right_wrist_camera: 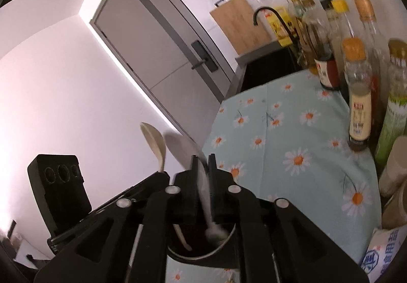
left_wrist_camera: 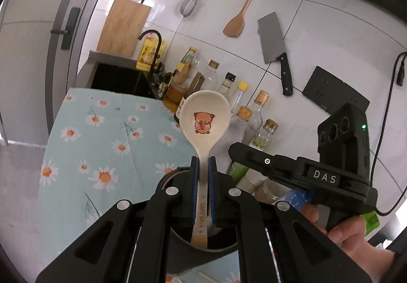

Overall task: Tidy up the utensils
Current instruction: 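Lower both spoons into the black holder and open both grippers, then grasp the second white spoon with the right gripper while the left gripper moves to the chopsticks, then grasp one wooden chopstick with the left gripper while the right gripper lifts the white spoon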

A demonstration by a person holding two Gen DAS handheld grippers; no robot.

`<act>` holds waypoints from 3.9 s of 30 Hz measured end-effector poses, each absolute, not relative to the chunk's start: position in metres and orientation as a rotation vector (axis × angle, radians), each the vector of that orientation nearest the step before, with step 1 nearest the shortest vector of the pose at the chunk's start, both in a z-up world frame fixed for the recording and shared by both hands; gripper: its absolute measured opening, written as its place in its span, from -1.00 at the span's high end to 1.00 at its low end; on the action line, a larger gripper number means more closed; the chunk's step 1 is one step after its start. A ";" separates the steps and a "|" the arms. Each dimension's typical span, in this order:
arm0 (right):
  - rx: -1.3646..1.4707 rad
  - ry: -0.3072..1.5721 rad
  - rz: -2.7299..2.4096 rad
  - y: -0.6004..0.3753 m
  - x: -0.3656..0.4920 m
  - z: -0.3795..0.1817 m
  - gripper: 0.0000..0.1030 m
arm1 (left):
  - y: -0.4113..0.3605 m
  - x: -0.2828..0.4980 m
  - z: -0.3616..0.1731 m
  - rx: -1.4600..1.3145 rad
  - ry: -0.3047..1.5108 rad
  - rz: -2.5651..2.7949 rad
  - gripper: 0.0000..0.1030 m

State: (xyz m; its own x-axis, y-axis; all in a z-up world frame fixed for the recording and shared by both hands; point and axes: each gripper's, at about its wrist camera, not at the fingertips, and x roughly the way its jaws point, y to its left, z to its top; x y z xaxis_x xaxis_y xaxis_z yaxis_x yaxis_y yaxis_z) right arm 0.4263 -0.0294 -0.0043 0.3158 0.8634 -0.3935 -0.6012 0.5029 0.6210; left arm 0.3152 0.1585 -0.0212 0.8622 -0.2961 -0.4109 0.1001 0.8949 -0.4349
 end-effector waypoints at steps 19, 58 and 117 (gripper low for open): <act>0.442 0.751 0.992 -0.051 0.406 0.010 0.56 | 0.158 0.285 -0.011 -0.432 0.494 -0.189 0.57; -0.452 1.138 1.291 0.000 0.201 -0.095 0.22 | 0.164 0.138 -0.082 -0.531 0.760 -0.043 0.49; -0.590 1.360 1.107 -0.018 0.213 -0.095 0.82 | 0.179 0.154 -0.151 -0.539 0.989 -0.177 0.40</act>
State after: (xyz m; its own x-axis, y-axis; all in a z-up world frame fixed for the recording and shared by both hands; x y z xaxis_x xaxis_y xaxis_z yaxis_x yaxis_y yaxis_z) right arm 0.2128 -0.0177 -0.0948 -0.1461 0.2763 -0.9499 -0.8742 0.4134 0.2547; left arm 0.1545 0.1791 -0.1513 0.5475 -0.3797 -0.7457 -0.0984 0.8557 -0.5080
